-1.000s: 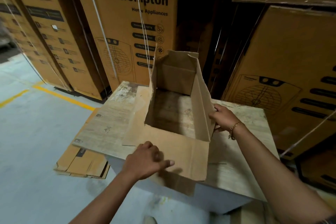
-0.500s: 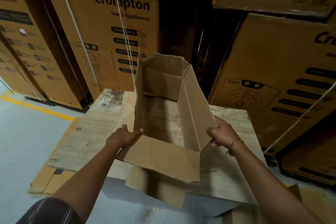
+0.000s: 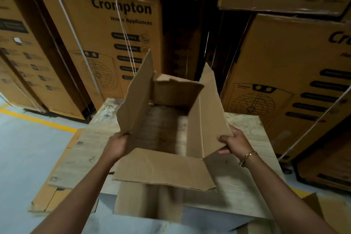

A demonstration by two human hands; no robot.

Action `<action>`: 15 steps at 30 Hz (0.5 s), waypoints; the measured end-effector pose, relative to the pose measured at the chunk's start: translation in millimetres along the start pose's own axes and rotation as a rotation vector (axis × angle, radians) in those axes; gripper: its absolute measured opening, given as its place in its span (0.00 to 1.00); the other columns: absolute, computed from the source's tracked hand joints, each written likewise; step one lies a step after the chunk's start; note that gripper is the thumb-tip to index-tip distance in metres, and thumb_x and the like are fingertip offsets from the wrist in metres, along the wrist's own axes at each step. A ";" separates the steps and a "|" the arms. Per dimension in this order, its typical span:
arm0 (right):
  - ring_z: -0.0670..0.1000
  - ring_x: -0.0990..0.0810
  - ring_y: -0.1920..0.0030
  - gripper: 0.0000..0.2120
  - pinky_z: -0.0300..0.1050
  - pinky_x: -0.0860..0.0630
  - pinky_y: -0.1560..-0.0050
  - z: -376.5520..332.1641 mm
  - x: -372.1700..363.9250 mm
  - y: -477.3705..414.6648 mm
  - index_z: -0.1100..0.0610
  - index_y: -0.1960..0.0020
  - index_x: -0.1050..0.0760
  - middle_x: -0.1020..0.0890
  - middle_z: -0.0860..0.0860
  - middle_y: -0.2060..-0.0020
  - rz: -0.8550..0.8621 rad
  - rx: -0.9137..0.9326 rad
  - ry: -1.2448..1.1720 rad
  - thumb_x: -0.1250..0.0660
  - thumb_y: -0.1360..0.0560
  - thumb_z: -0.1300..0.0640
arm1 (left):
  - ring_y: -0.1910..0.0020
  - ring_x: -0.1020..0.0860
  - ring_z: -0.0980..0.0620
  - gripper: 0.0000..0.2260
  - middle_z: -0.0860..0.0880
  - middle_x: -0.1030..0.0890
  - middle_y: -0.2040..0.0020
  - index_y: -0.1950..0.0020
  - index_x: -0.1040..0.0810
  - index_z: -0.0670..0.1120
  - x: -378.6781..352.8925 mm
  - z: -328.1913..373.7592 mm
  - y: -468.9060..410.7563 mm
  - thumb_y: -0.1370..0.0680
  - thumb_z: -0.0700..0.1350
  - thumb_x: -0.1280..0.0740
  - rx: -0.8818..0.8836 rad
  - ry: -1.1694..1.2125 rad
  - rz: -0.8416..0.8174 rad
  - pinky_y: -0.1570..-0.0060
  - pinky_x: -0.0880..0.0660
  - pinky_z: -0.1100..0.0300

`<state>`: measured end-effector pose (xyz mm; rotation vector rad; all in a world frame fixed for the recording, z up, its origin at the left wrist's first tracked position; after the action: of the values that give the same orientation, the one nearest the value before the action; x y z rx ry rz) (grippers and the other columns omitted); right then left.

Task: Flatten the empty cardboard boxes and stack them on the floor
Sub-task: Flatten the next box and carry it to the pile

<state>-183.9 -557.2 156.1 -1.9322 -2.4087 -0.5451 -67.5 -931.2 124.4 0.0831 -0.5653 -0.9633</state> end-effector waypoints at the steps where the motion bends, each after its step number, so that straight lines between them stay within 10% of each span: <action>1: 0.57 0.19 0.46 0.20 0.50 0.16 0.65 0.5 -2.5 -2.5 0.54 0.35 0.26 0.19 0.55 0.45 0.005 -0.010 -0.061 0.34 0.24 0.67 | 0.38 0.22 0.36 0.13 0.37 0.20 0.40 0.36 0.22 0.39 7.7 6.1 9.6 0.18 0.43 0.36 -0.015 0.053 0.041 0.39 0.25 0.46; 7: 0.56 0.18 0.47 0.21 0.49 0.17 0.64 28.8 -10.3 -20.3 0.55 0.33 0.28 0.19 0.56 0.41 -0.078 -0.131 -0.082 0.31 0.24 0.66 | 0.54 0.21 0.46 0.14 0.47 0.16 0.49 0.38 0.17 0.46 16.4 28.8 64.7 0.18 0.49 0.37 -0.242 -0.056 0.279 0.53 0.24 0.48; 11: 0.57 0.14 0.53 0.26 0.42 0.20 0.68 45.4 -6.3 -19.8 0.54 0.29 0.32 0.18 0.55 0.43 -0.133 -0.172 0.309 0.28 0.24 0.58 | 0.39 0.20 0.44 0.24 0.48 0.20 0.33 0.26 0.26 0.49 -16.5 39.4 99.7 0.20 0.55 0.40 -0.517 -0.338 0.291 0.42 0.21 0.46; 15: 0.57 0.25 0.35 0.31 0.49 0.26 0.40 34.1 14.7 -12.0 0.55 0.26 0.34 0.26 0.55 0.31 0.114 0.025 0.613 0.29 0.25 0.48 | 0.32 0.23 0.47 0.27 0.49 0.24 0.28 0.25 0.27 0.48 -34.9 47.9 109.6 0.22 0.56 0.42 -0.589 -0.543 0.279 0.40 0.23 0.50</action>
<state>-191.7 -536.2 124.1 -1.5694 -1.8982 -0.9293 -23.8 -831.4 184.8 -0.7858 -0.7415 -0.8417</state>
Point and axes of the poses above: each hand's wrist, its own y-axis away from the middle knuckle, its own x-axis out of the back of the hand, z = x × y, the point moved 2 cm from there along -y, towards the middle knuckle
